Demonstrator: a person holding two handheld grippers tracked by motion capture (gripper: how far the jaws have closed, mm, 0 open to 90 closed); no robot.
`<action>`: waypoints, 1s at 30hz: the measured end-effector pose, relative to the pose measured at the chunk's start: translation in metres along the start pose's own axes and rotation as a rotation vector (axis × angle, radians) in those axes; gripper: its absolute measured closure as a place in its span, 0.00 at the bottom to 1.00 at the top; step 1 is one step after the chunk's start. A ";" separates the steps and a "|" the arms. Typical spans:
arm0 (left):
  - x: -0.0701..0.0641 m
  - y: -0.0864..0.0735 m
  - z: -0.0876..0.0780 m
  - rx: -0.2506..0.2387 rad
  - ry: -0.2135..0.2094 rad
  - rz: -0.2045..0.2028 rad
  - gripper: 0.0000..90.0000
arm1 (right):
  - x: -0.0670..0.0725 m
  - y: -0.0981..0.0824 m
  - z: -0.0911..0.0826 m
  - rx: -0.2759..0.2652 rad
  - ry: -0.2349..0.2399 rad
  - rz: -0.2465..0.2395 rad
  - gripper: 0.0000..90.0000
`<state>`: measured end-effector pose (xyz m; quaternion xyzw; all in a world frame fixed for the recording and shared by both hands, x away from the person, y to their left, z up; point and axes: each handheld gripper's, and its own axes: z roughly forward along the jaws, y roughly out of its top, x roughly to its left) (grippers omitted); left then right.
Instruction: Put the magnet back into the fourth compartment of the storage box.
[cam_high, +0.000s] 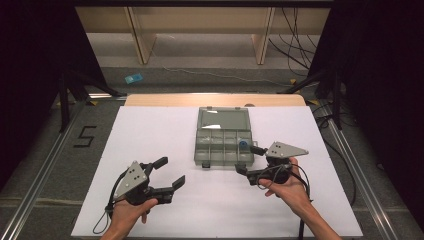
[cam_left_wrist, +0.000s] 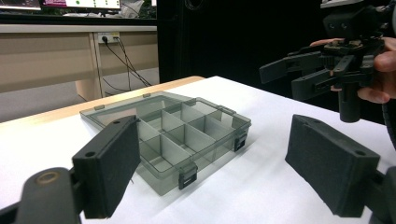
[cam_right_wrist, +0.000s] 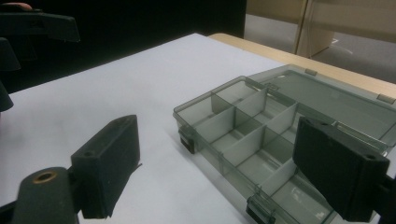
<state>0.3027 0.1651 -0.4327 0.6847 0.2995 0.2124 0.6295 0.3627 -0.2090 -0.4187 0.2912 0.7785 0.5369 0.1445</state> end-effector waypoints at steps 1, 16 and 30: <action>0.000 0.000 0.000 0.000 0.000 0.001 0.19 | 0.001 -0.001 0.000 -0.011 0.005 0.003 0.18; 0.001 0.000 0.000 0.007 -0.002 -0.002 0.19 | 0.008 -0.013 -0.019 -0.031 -0.035 0.005 0.18; 0.001 0.000 0.000 0.011 -0.003 0.000 0.19 | 0.015 -0.023 -0.025 -0.039 -0.033 0.015 0.18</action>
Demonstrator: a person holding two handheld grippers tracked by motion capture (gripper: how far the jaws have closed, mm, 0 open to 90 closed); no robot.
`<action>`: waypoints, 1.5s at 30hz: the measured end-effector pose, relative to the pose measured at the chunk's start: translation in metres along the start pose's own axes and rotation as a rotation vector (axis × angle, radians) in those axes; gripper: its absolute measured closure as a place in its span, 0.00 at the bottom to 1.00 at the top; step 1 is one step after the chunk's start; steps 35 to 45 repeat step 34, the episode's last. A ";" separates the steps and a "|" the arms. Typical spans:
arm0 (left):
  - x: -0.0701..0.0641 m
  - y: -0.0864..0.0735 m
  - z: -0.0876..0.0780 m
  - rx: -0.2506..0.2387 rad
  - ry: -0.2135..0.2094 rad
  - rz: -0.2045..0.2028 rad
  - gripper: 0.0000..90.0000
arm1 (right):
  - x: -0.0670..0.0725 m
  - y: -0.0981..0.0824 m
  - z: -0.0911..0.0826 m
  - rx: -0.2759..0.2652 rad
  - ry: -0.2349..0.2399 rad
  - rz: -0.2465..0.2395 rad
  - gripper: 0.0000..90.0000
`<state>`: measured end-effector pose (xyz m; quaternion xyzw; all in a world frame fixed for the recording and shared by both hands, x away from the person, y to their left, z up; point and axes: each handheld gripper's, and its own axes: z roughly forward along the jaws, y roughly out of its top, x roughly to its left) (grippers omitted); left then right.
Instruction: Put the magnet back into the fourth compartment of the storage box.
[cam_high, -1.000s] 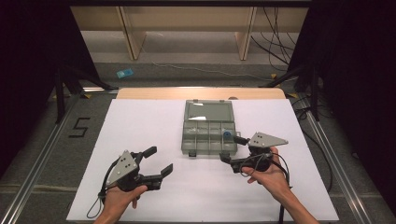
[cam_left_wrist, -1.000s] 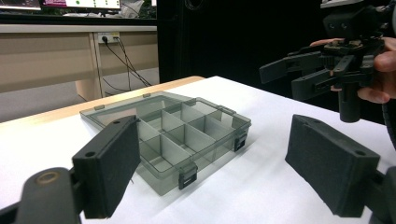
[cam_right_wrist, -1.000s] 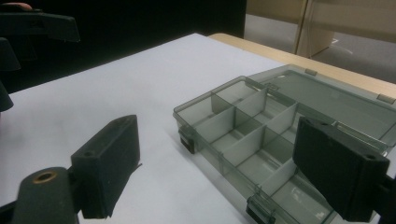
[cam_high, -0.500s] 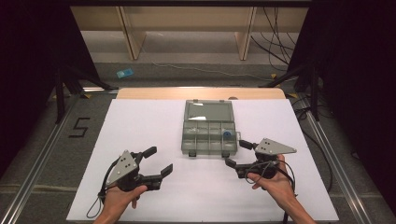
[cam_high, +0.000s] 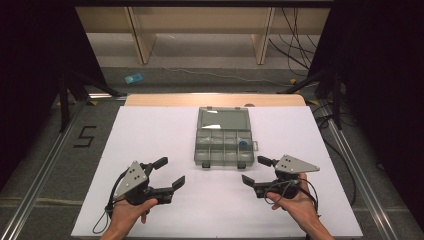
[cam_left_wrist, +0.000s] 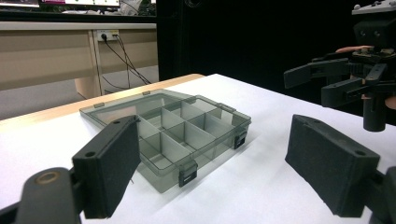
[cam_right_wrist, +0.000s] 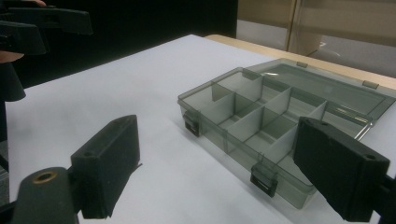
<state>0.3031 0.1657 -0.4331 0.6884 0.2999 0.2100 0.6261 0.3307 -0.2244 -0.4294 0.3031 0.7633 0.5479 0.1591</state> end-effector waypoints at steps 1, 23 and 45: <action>0.000 0.000 0.000 0.000 0.000 -0.001 0.19 | 0.000 -0.001 -0.002 0.002 -0.005 0.000 0.18; -0.001 0.000 0.000 0.001 -0.005 0.005 0.19 | 0.004 -0.005 -0.014 -0.029 -0.020 0.012 0.17; 0.000 0.000 0.001 -0.003 -0.009 0.011 0.19 | 0.004 -0.005 -0.015 -0.027 -0.015 0.011 0.18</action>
